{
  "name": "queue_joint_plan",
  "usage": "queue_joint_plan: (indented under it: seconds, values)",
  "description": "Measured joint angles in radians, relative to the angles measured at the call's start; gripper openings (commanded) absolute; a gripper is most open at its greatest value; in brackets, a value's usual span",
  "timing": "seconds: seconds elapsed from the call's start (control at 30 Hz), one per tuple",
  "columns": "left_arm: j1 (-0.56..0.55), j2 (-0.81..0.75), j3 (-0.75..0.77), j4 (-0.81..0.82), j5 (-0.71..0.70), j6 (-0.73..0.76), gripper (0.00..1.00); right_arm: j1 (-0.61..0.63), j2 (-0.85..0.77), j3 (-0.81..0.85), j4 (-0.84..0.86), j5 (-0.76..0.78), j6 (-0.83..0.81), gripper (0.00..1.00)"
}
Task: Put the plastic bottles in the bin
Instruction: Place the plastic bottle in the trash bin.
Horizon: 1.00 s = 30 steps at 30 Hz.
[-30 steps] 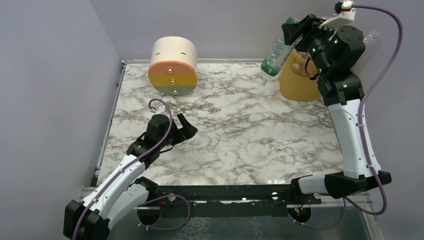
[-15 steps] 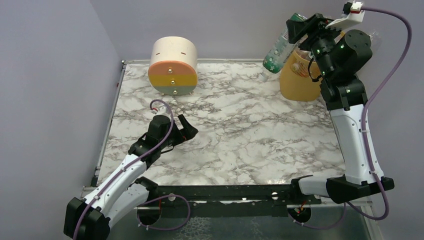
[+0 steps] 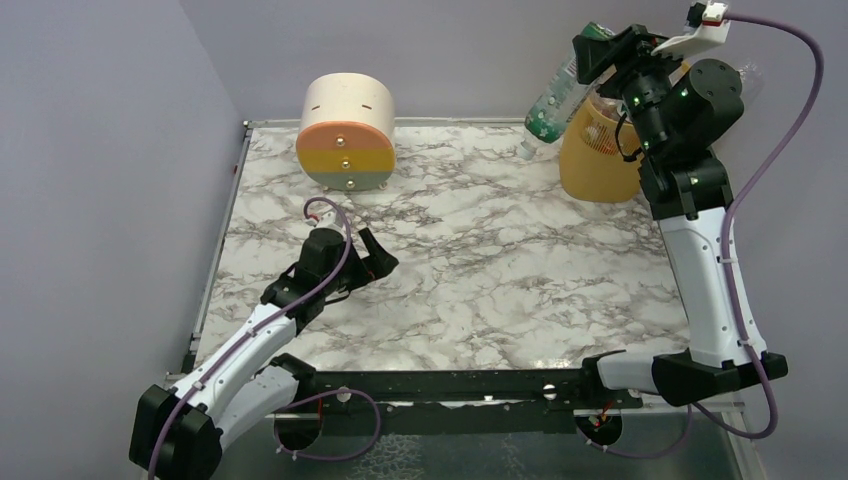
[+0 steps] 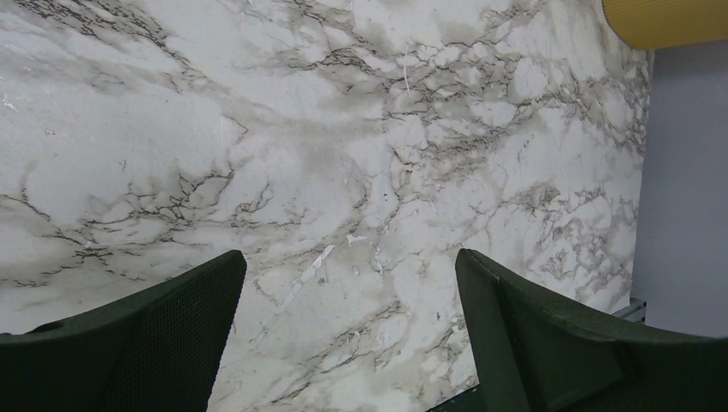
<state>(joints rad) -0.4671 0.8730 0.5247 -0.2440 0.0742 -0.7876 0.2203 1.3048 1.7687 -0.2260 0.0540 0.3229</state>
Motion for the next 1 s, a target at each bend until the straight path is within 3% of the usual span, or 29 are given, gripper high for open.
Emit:
queue_joint_plan:
  seconds: [1.0]
  values:
    - [0.000,0.014,0.000,0.019,0.009,0.000,0.99,0.000,0.019,-0.022,0.031,-0.007,0.019,0.54]
